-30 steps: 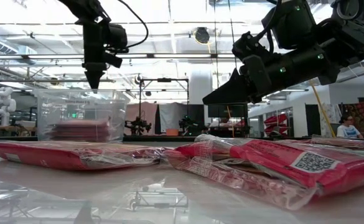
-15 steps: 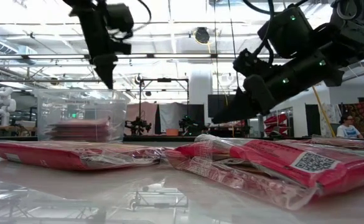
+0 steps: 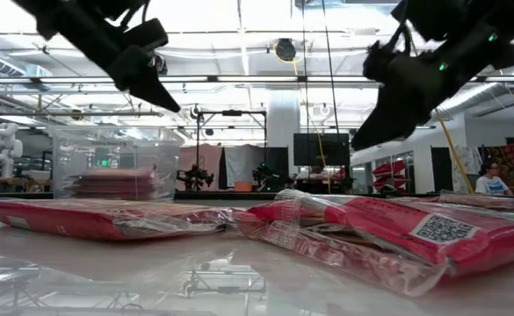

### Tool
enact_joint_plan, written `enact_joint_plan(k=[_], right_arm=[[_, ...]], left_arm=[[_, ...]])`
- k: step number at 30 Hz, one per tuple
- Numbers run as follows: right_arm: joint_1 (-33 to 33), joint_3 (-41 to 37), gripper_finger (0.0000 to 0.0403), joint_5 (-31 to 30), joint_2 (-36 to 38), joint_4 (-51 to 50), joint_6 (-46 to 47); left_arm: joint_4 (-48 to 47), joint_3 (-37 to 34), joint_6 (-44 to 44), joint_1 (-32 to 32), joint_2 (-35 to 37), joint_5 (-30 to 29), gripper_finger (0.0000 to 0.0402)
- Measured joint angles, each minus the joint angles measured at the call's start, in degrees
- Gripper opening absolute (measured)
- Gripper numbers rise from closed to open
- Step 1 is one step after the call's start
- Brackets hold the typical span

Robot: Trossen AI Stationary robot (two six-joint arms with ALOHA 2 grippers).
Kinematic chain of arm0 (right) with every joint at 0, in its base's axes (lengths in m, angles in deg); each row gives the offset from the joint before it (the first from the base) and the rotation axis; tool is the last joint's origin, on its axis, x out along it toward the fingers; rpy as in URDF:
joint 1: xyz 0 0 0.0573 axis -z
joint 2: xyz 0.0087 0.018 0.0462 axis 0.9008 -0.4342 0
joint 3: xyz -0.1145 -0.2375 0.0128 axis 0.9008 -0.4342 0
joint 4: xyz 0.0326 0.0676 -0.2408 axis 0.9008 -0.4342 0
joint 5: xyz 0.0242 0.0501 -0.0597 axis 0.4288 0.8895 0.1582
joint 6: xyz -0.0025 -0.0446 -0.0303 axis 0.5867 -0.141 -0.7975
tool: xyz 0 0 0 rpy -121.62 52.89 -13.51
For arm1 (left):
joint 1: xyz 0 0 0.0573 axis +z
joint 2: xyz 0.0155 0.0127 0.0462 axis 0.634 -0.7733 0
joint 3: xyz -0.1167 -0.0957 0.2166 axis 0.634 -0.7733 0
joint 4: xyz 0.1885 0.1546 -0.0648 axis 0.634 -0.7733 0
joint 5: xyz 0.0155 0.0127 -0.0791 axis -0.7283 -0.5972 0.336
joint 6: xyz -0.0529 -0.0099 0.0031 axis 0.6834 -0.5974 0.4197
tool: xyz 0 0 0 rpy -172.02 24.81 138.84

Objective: Sort popcorn bags into baskets
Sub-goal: Put the red popcorn bag into the transparent container

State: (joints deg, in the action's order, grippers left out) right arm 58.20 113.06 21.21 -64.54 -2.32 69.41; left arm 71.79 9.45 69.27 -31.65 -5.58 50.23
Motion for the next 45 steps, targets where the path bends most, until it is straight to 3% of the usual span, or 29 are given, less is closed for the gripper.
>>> enact_joint_plan(k=[6,8,15,20,24,28,34,42,45], right_arm=[[-0.3,3.7,0.0103,10.4,3.5,-3.6,11.1],[-1.4,4.8,0.0103,10.6,3.2,-2.7,13.0],[-5.6,5.8,0.0103,10.1,-2.8,4.6,18.6],[-9.1,5.8,0.0103,6.0,-7.6,5.5,23.1],[-9.5,6.2,0.0103,5.3,-7.3,-1.9,30.2],[-10.0,8.3,0.0103,1.5,-5.0,-18.2,36.1],[-10.1,8.6,0.0103,1.2,-3.2,-38.4,48.2],[-10.1,8.5,0.0103,-1.2,-3.2,-50.8,54.2],[-10.0,7.4,0.0105,-1.3,-3.2,-51.2,54.9]], left_arm=[[21.8,-10.3,-1.4,-5.5,0.0,0.3,0.0018],[26.2,-12.4,-0.6,-6.8,0.0,0.4,0.0020],[28.7,-14.1,3.6,-12.1,0.0,0.3,0.0021],[28.9,-14.1,4.8,-15.8,0.0,0.3,0.0021],[28.9,-14.1,6.9,-17.3,0.0,0.3,0.0021],[29.1,-14.1,7.8,-17.6,-0.9,0.3,0.0021],[30.6,-14.1,9.3,-17.6,-4.5,0.3,0.0021],[39.6,-14.1,8.8,-17.5,-11.3,0.3,0.0021],[42.3,-14.1,8.2,-17.5,-13.2,0.3,0.0021]])
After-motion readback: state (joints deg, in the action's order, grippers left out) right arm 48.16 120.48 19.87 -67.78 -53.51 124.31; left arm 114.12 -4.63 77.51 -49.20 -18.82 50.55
